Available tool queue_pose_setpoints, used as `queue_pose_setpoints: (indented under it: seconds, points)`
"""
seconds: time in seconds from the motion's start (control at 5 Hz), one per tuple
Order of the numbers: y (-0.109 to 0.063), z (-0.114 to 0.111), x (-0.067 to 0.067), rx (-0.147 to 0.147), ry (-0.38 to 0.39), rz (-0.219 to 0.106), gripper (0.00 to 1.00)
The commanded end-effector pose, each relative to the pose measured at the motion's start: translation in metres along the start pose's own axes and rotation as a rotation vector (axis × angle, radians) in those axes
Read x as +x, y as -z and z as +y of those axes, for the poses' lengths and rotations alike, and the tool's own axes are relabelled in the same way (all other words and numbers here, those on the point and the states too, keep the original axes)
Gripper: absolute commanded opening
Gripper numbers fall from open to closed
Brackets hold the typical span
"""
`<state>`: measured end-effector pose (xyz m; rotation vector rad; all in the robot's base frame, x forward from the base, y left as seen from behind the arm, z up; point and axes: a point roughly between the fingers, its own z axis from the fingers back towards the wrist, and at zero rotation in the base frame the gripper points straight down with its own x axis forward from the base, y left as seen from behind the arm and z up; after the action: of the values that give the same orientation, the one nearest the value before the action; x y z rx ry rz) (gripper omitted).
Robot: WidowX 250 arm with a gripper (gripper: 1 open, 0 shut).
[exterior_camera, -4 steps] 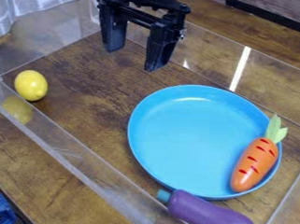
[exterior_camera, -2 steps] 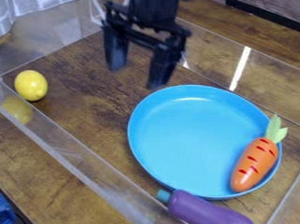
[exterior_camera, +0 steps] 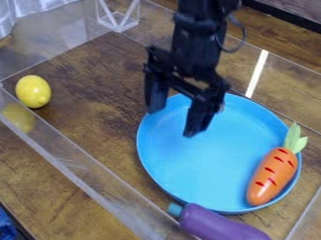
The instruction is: Move the carrot to the left side
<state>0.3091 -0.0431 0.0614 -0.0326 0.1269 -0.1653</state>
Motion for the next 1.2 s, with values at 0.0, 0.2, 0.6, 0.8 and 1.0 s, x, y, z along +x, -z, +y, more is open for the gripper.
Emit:
queue_pose_setpoints:
  seconds: [0.0,0.2,0.6,0.8,1.0]
  points:
    - [-0.003,-0.013,0.015,0.001,0.102,-0.07,1.0]
    - [0.0,-0.032,0.029,-0.001,0.148,-0.091,1.0]
    - [-0.011,-0.07,0.05,0.01,0.231,-0.157,1.0]
    - [-0.015,-0.087,0.049,0.016,0.274,-0.166,1.0]
    - [-0.014,-0.09,0.049,0.022,0.254,-0.18,1.0]
